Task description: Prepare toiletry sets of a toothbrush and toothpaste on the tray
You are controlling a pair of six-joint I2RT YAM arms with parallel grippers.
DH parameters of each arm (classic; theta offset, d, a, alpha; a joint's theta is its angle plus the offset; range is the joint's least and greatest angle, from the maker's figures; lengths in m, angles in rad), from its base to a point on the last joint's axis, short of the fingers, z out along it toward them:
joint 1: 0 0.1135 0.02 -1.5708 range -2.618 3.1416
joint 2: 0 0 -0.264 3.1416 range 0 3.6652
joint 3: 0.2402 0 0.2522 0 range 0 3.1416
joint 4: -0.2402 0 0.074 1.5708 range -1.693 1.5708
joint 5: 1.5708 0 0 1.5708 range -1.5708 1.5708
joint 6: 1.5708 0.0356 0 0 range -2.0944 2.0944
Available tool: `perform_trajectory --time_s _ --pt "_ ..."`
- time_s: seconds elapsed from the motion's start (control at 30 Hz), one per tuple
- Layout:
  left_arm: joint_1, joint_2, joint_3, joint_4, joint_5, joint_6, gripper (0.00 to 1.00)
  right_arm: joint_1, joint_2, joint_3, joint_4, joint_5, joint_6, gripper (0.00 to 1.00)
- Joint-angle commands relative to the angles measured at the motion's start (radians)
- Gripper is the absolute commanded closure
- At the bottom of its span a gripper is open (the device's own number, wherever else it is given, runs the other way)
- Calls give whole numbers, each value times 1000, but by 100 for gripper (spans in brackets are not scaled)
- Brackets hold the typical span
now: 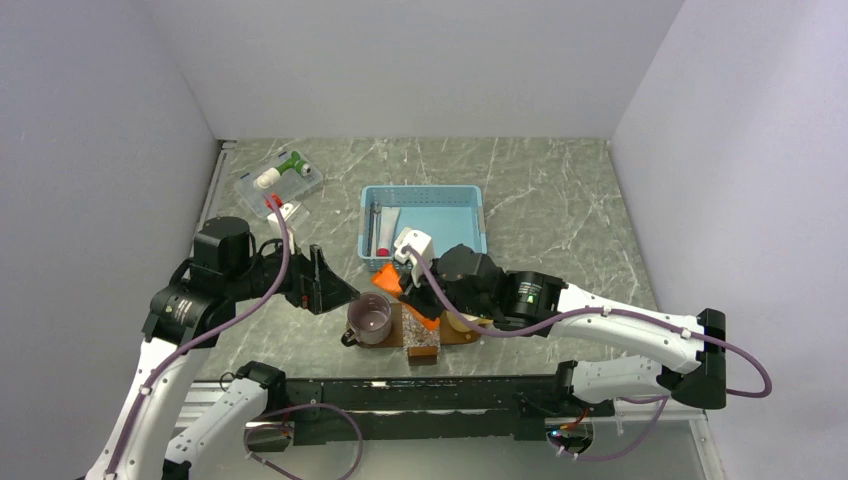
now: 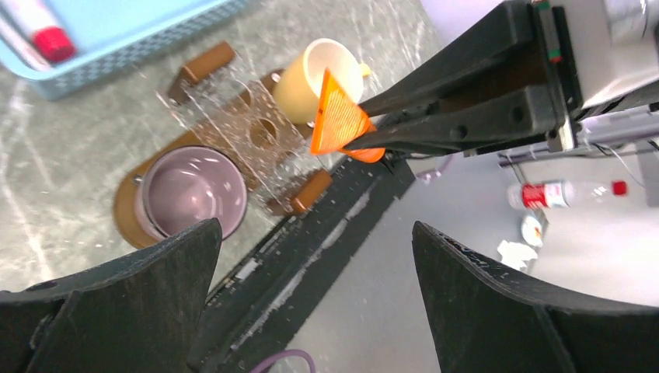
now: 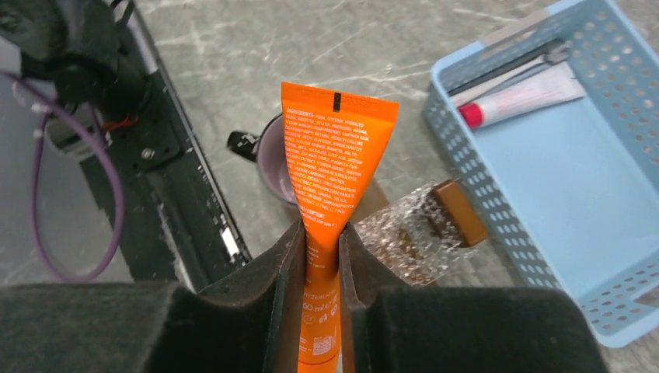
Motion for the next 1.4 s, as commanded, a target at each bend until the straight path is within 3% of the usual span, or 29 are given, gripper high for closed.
perform_trajectory --time_s 0.0,0.2,0.5,0.8,1.37 --pt "4 43 24 -35 190 14 1 53 9 58 -18 -25 -44 91" --pt "4 53 -14 -45 289 53 1 81 29 90 -21 -112 -55 91" --pt "-25 23 -50 -35 299 68 5 105 77 160 -27 -189 -77 91" --pt "-54 25 -71 -35 294 76 14 147 134 232 -52 -170 -111 91" --pt "-74 42 -87 -18 327 91 56 162 144 250 -61 -151 -117 90"
